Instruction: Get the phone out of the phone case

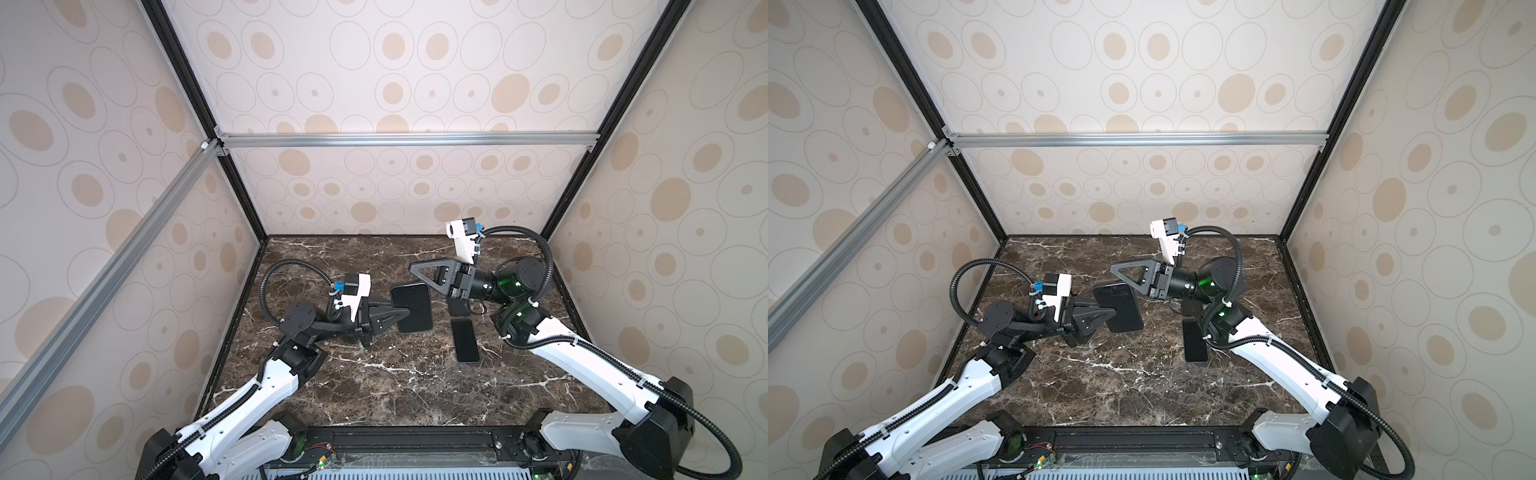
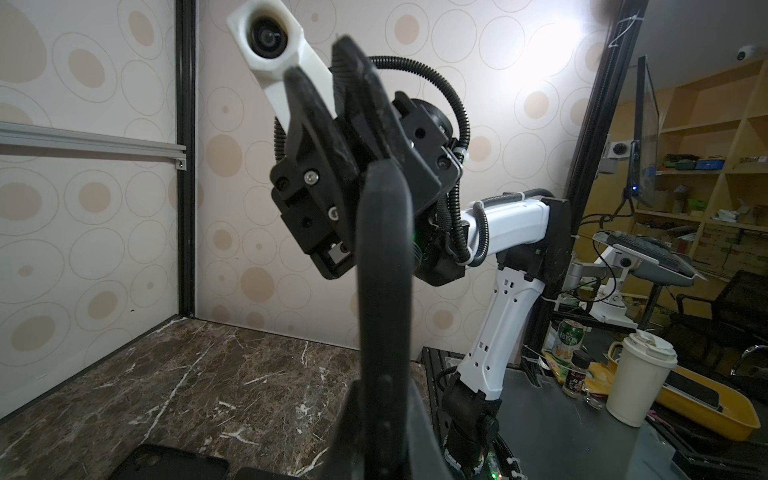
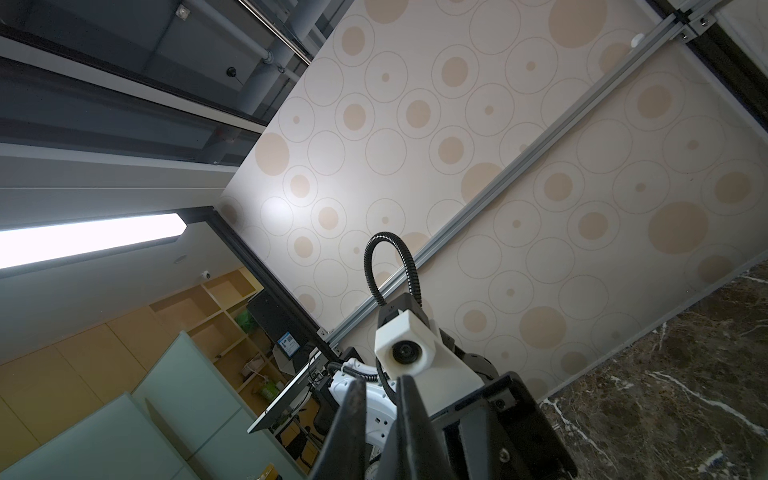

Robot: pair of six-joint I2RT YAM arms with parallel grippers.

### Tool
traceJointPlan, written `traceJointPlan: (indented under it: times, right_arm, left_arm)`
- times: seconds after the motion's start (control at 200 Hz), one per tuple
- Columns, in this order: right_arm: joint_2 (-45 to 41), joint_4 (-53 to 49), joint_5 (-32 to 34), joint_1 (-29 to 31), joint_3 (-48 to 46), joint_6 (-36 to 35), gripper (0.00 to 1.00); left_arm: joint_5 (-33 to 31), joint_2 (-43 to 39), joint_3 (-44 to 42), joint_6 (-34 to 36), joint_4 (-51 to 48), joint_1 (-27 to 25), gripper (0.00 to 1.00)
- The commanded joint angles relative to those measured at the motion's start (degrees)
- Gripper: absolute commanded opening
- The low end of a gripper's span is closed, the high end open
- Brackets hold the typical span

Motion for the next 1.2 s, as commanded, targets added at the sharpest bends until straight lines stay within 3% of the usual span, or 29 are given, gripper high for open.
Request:
traceJointPlan:
  times: [0.0,0.8,1.195]
  right_arm:
    - [2.1,-6.57,-2.85,1.01,-0.2,3.46,0.0]
    - [2.1,-14.8,0.09,0.33,-1.67,3.29,0.0]
    - [2.55,-13.91,1.74,-0.7,-2.88,6.72,0.0]
  left_arm:
    - [0.16,-1.56,5.87,4.06,6.3,-0.11,0.0]
    - [3.5,-1.83,7.59,4.28,6.65,-0.21,0.0]
    - [3.67,-1.65,7.8,4.64,6.31,-0.21,0.0]
